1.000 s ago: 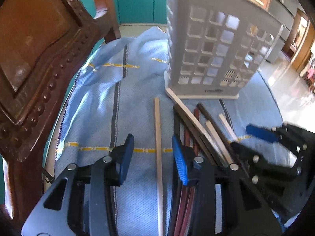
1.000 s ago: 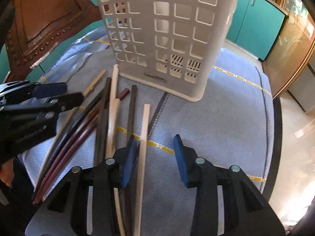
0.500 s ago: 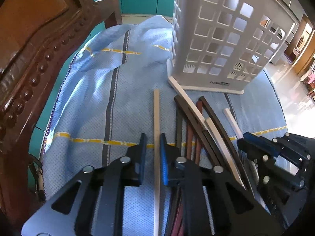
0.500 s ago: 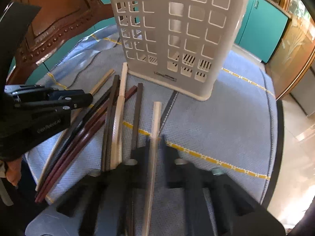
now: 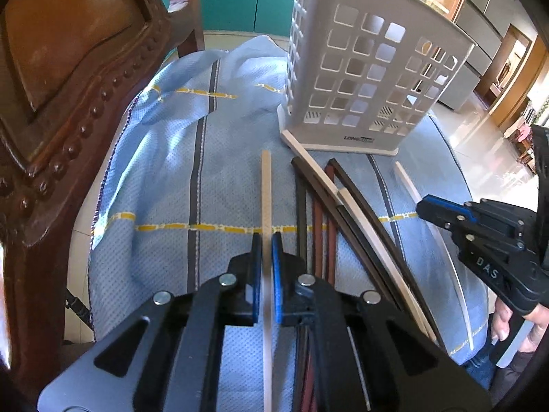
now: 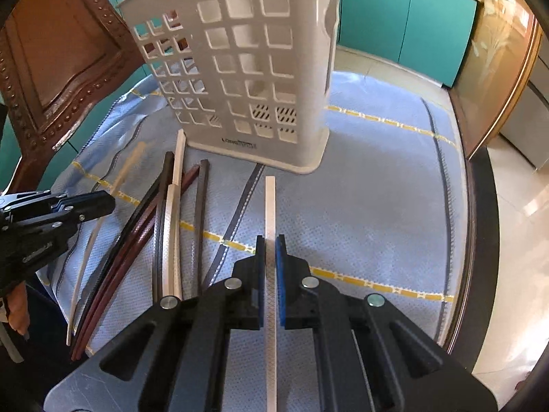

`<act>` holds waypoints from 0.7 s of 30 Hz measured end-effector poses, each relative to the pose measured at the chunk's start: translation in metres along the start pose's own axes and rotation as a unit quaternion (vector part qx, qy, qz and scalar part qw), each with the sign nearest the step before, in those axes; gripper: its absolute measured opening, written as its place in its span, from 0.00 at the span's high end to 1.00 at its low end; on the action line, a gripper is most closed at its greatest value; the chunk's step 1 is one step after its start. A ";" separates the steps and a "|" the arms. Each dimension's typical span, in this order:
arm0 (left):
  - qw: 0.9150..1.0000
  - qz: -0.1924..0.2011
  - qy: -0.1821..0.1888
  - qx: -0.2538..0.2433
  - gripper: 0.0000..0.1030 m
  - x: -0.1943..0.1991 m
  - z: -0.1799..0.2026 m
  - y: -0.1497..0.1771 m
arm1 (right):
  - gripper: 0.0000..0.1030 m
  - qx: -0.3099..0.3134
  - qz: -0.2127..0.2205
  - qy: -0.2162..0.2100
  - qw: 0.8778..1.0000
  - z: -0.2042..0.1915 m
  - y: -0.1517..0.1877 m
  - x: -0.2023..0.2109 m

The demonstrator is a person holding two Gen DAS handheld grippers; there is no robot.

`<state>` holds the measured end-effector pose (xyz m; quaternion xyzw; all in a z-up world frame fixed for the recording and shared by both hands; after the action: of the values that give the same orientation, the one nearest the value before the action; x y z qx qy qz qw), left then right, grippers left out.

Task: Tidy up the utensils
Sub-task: 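Lift both held chopsticks over the white caddy and open both tools to drop them in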

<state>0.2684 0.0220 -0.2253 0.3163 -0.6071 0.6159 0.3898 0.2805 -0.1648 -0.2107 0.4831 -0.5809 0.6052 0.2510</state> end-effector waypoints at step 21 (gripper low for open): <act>0.999 0.016 -0.041 0.006 0.93 -0.025 -0.001 -0.039 | 0.94 0.000 0.032 -0.003 0.999 -0.009 -0.014 0.020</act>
<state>0.3149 0.0193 -0.2277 0.3338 -0.6239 0.6126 0.3523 0.2816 -0.1581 -0.1860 0.4663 -0.5968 0.6112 0.2296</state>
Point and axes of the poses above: each gripper's, at about its wrist camera, not at the fingertips, and x roughly against the way its jaws point, z to its right, y to its underside, the point moved 9 cm from there along -x, roughly the way its jaws point, and after that the axes turned 6 degrees about -x, right-handed, at the moved point
